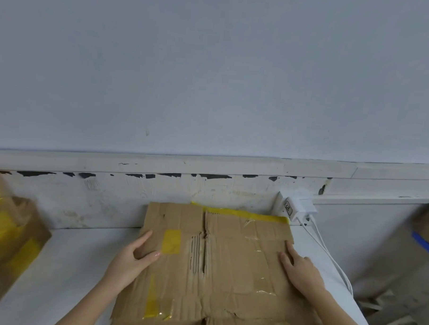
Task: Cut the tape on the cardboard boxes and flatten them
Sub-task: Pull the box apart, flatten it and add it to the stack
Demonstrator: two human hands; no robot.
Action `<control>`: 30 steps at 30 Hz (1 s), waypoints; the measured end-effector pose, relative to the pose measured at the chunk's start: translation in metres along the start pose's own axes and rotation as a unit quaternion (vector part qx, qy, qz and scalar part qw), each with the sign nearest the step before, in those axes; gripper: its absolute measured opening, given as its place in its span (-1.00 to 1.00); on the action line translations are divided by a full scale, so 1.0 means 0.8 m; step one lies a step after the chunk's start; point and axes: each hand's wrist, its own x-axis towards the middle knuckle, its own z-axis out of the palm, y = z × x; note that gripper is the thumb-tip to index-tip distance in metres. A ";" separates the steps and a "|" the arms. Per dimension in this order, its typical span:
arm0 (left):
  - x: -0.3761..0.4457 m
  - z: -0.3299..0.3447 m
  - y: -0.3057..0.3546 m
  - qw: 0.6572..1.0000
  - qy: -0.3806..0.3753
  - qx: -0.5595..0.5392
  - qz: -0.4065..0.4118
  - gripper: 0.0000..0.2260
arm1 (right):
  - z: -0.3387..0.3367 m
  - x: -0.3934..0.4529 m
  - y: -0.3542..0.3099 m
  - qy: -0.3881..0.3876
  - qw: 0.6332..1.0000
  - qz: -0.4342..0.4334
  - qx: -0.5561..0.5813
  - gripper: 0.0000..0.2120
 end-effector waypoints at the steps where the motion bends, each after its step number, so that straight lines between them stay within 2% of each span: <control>1: 0.002 0.002 0.006 1.000 0.000 -0.027 -0.001 -0.30 | -0.003 0.003 0.003 -0.003 1.000 0.001 -0.003 -0.48; 3: 0.003 0.007 0.018 0.994 0.008 -0.104 -0.032 -0.16 | -0.008 0.010 0.008 -0.009 1.000 0.006 -0.009 -0.48; 4: 0.001 0.009 0.019 0.987 0.008 -0.145 -0.068 -0.16 | -0.009 0.012 0.009 -0.011 1.000 0.009 -0.011 -0.48; 5: -0.002 0.008 0.015 0.974 -0.007 -0.195 -0.114 -0.20 | -0.010 0.014 0.009 -0.012 1.000 0.012 -0.012 -0.47; 7: -0.017 0.004 -0.003 0.922 -0.095 -0.307 -0.216 -0.35 | -0.011 0.015 0.008 -0.013 1.000 0.014 -0.011 -0.47; 9: -0.039 -0.002 -0.020 0.888 -0.173 -0.329 -0.270 -0.41 | -0.014 0.016 0.004 -0.013 1.000 0.016 -0.018 -0.47; 11: -0.055 -0.005 -0.029 0.890 -0.202 -0.293 -0.286 -0.41 | -0.019 0.016 -0.001 -0.013 0.999 0.015 -0.026 -0.47; 15: -0.056 -0.011 -0.007 0.918 -0.208 -0.238 -0.240 -0.50 | -0.026 0.014 -0.008 -0.014 1.000 0.016 -0.020 -0.46; 19: -0.055 -0.015 -0.002 0.935 -0.176 -0.213 -0.224 -0.45 | -0.027 0.009 -0.011 -0.009 1.000 0.019 -0.014 -0.47; 22: -0.064 0.000 -0.022 0.948 -0.160 -0.172 -0.216 -0.34 | -0.016 0.000 -0.013 0.002 0.999 0.037 0.006 -0.49; 24: -0.072 0.016 -0.035 0.970 -0.110 -0.109 -0.186 -0.16 | -0.004 -0.009 -0.018 0.014 0.998 0.056 0.021 -0.51; 26: -0.071 0.028 -0.041 0.992 -0.054 0.036 -0.107 -0.04 | 0.006 -0.013 -0.030 0.043 0.996 0.080 -0.006 -0.56; 27: -0.068 0.035 -0.040 0.991 -0.039 0.128 -0.031 -0.04 | 0.008 -0.014 -0.037 0.057 0.994 0.083 -0.040 -0.59; 29: -0.051 0.049 -0.026 0.954 -0.056 0.275 0.103 -0.17 | 0.007 -0.012 -0.054 0.068 0.992 0.066 -0.082 -0.59; 30: -0.038 0.057 -0.015 0.934 -0.069 0.322 0.136 -0.28 | 0.007 -0.010 -0.062 0.068 0.993 0.055 -0.083 -0.56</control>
